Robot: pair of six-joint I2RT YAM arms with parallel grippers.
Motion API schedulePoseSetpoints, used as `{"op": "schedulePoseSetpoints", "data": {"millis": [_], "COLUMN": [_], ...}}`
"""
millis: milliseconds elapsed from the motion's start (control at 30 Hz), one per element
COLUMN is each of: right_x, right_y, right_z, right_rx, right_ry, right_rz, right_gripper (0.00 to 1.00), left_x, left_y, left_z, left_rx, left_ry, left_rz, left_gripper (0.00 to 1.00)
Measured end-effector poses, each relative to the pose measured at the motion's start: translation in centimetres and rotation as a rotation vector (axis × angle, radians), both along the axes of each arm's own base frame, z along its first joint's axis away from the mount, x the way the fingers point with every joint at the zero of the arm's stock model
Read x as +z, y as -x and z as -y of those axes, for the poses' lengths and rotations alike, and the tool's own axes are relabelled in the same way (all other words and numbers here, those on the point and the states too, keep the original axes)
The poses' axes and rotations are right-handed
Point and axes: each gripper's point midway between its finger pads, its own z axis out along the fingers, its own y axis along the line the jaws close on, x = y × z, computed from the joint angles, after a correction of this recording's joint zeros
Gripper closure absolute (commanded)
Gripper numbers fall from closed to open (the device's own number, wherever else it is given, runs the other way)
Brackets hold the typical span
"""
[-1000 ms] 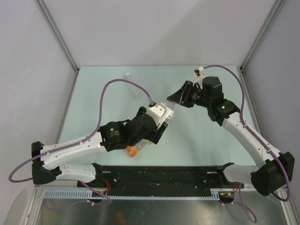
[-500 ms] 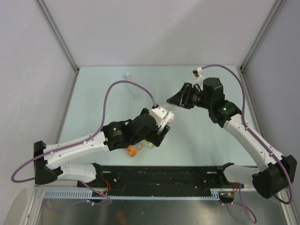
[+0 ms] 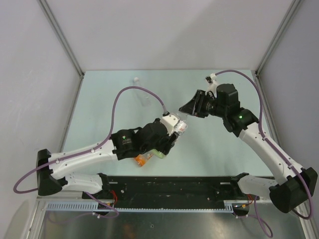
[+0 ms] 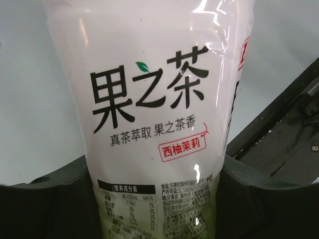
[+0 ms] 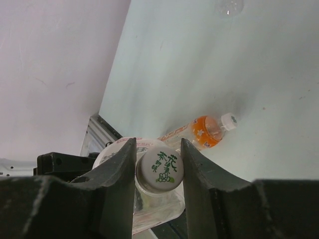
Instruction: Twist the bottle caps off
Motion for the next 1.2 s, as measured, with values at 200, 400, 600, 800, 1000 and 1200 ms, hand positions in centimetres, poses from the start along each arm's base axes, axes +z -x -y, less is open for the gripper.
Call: {"op": "schedulePoseSetpoints", "data": {"millis": [200,400,600,800,1000,1200], "right_x": [0.1,0.5,2.7,2.7,1.4,0.6], "right_y": [0.1,0.1,-0.1,-1.5,-2.0,-2.1], "right_z": [0.2,0.1,1.0,2.1,1.6,0.8], "right_rx": [-0.003,-0.002,-0.067,-0.193,-0.239,-0.251], "right_ry": [0.004,-0.010,-0.042,-0.006,0.029,0.034], "right_rz": [0.007,0.014,0.075,0.032,-0.027,-0.067], "right_gripper": [0.76,0.19,0.02,0.01,0.01,0.08], "left_x": [-0.1,-0.6,-2.4,-1.7,-0.2,-0.8], "left_y": [0.0,0.1,-0.2,-2.2,-3.9,-4.6], "left_z": [0.2,0.0,-1.2,-2.0,-2.2,-2.3], "left_rx": [-0.001,-0.003,0.037,0.150,0.246,0.284], "left_ry": [0.002,-0.020,-0.121,-0.175,-0.202,-0.279], "left_rz": [-0.003,-0.014,-0.028,0.037,0.134,0.191], "left_gripper": [0.53,0.55,0.62,0.68,0.70,0.71]}}
